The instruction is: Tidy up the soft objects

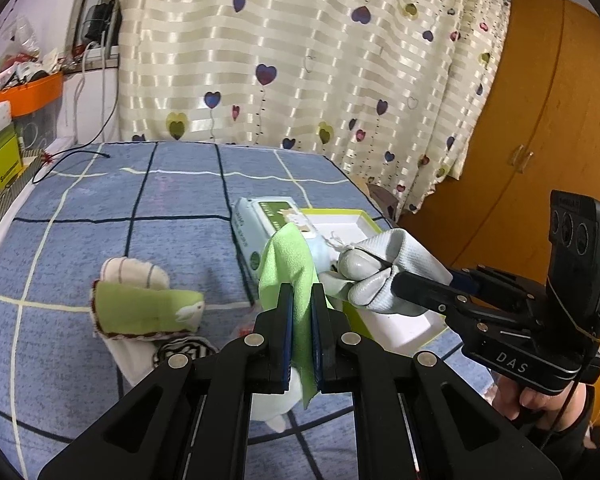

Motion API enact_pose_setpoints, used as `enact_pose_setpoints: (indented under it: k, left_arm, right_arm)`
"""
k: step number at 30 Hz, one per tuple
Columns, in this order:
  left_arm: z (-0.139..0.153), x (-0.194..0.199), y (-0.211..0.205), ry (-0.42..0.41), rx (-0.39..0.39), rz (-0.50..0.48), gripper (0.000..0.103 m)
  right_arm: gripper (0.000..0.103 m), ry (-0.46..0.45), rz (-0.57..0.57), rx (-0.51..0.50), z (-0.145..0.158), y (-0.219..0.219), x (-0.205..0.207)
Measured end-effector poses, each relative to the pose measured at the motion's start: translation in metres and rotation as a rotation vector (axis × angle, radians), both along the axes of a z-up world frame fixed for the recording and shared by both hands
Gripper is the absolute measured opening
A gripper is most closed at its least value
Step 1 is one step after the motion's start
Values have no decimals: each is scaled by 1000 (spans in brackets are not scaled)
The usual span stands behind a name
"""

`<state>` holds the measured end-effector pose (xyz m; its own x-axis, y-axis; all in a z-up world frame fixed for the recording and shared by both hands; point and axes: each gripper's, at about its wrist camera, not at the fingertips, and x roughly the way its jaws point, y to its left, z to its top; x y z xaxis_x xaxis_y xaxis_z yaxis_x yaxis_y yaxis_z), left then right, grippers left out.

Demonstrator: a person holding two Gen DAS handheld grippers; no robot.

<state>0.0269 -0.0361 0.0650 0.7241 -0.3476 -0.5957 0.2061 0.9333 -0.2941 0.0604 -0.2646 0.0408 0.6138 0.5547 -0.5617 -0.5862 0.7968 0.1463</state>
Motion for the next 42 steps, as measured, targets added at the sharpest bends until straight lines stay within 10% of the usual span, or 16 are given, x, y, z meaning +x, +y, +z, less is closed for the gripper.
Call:
enact_pose_setpoints:
  k: [42]
  left_arm:
    - [-15, 48, -129, 62, 23, -269, 8]
  right_arm:
    - [24, 76, -278, 41, -31, -132, 27]
